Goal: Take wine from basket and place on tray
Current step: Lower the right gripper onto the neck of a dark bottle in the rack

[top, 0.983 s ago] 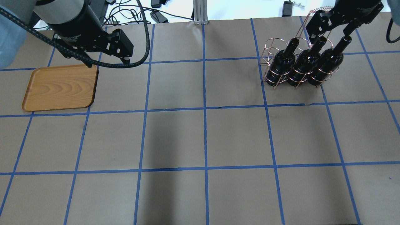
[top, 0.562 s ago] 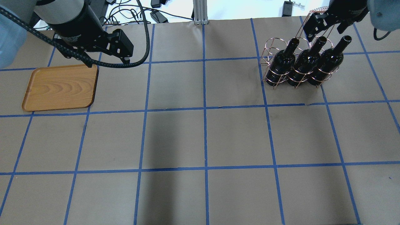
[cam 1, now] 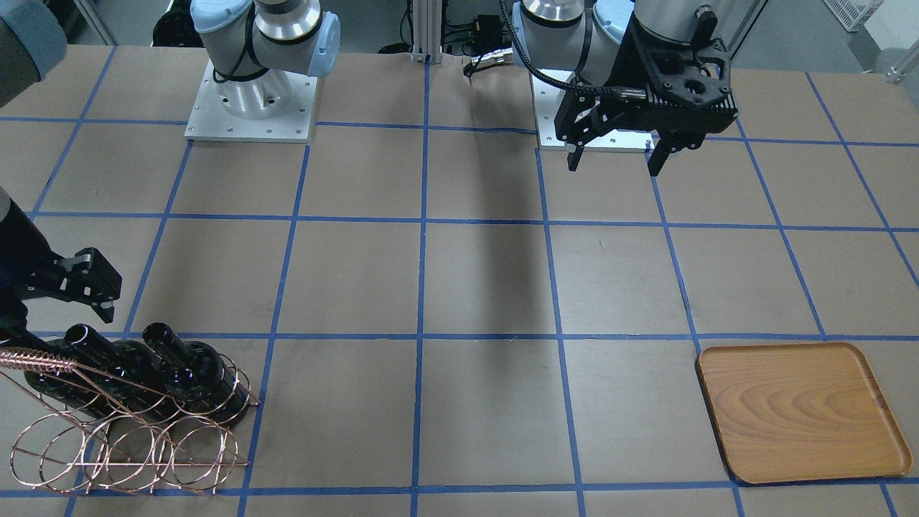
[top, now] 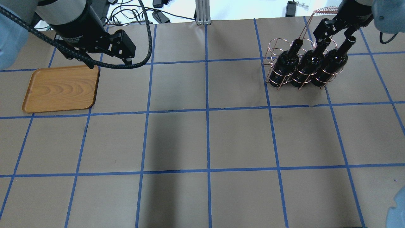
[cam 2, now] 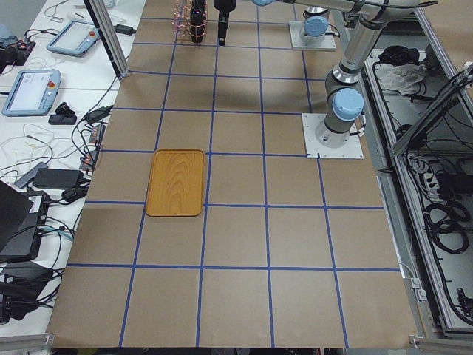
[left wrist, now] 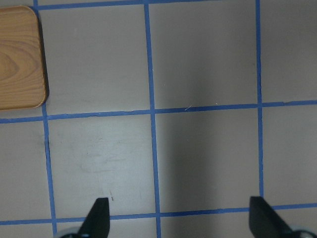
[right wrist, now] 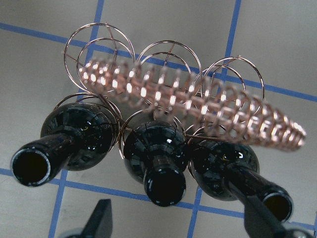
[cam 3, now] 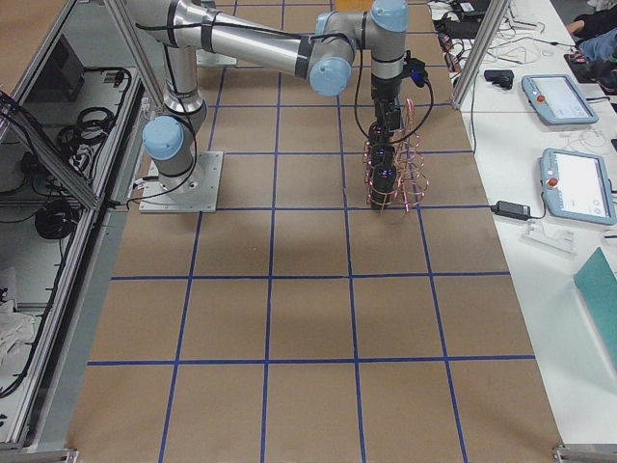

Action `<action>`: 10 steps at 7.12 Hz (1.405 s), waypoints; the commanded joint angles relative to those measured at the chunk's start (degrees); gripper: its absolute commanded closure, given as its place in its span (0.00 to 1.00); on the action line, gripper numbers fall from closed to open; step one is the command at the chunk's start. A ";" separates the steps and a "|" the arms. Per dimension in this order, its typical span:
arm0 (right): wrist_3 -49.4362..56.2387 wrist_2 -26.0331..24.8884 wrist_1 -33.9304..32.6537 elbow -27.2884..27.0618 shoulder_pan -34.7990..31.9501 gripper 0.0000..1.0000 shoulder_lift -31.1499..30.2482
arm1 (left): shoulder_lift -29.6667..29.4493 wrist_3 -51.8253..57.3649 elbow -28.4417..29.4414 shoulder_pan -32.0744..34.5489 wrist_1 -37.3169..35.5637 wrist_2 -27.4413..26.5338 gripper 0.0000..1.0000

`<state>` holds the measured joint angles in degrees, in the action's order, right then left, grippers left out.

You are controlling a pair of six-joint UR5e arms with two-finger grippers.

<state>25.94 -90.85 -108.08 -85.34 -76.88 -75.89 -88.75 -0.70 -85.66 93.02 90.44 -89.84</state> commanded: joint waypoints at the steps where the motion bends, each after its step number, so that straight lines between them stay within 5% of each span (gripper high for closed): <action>1: -0.36 1.10 0.06 0.00 0.06 0.17 0.57 | -0.11 0.00 -0.03 -0.03 0.00 0.02 0.00; 5: 0.52 2.87 -1.25 0.00 0.06 0.22 2.76 | 0.07 0.00 -0.03 0.05 0.09 0.02 0.00; 7: 0.52 2.70 -2.13 0.00 0.06 0.33 3.73 | 0.07 0.00 -0.03 0.05 0.17 0.02 0.00; 10: 0.17 2.87 -3.19 0.00 0.06 0.33 4.09 | 0.07 0.00 -0.03 0.05 0.17 0.02 0.00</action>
<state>26.33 -88.07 -110.77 -85.34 -76.81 -71.89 -88.68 -0.73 -85.69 93.08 90.55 -89.82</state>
